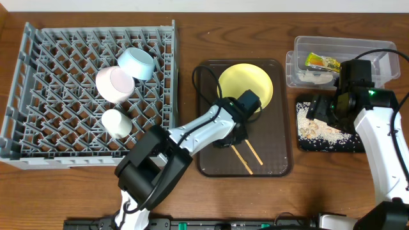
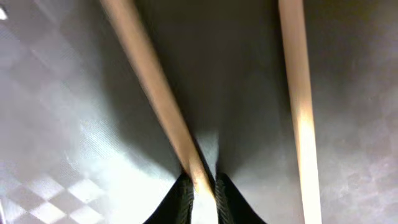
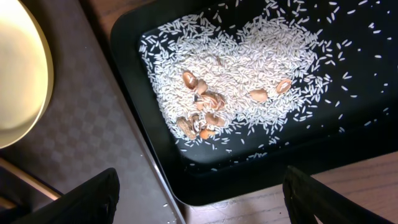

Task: Sort waste into correct bins and load items into the dishwasher rack
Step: 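Close the left gripper on the chopsticks and lift them, then carry the chopsticks leftward and drop them into the rack's right edge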

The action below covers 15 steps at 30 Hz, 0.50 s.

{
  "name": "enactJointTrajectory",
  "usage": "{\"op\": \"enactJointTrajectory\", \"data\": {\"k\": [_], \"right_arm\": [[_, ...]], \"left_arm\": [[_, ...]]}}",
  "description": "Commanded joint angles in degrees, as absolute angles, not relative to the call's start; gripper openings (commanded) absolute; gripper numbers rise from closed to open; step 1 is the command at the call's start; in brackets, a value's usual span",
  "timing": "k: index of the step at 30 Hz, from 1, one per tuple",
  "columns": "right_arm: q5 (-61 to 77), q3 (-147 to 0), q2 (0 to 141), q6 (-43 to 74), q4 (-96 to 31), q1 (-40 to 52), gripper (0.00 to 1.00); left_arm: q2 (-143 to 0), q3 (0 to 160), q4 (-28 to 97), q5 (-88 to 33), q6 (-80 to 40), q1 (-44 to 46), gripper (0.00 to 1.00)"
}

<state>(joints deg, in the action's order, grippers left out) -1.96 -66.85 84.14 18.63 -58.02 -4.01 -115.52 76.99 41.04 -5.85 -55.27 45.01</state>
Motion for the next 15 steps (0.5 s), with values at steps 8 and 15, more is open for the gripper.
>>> {"op": "enactJointTrajectory", "data": {"k": [8, 15], "right_arm": [[-2.1, -67.7, 83.5, 17.5, -58.2, -4.6, 0.82], [-2.1, -67.7, 83.5, 17.5, -58.2, -4.6, 0.82]], "left_arm": [[-116.5, 77.1, 42.0, -5.3, -51.8, 38.6, 0.06], [-111.2, 77.2, 43.6, -0.5, -45.2, 36.1, 0.06]]}}
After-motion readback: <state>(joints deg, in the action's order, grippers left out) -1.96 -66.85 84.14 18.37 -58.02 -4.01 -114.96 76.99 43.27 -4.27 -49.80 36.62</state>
